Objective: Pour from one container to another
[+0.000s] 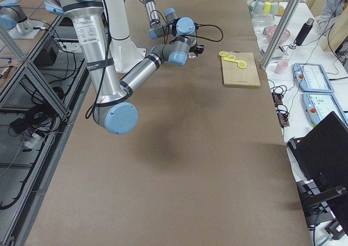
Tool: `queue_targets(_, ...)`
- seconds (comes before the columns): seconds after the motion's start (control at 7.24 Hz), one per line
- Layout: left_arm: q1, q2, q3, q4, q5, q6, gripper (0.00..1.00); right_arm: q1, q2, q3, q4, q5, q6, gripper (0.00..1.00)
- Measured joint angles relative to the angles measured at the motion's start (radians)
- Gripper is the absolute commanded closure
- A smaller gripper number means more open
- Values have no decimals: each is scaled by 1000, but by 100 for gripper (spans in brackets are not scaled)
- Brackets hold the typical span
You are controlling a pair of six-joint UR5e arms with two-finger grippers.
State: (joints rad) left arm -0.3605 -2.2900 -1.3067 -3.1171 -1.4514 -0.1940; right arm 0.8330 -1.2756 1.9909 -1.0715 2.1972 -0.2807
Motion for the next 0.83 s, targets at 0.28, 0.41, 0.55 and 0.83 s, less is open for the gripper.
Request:
queue_targets(0.28,0,0,1,0,2,2,100,-2,30,-1,-40,-4,0,100)
queue_targets(0.41,0,0,0,0,2,3,100,-3,41,0,-59,-7,0,100)
queue_targets(0.55,0,0,0,0,2,3,100,-4,51,3,-81,-10,0,100)
queue_targets(0.83,0,0,0,0,3,2,100,-9,72,15,-132,-42,-1,100)
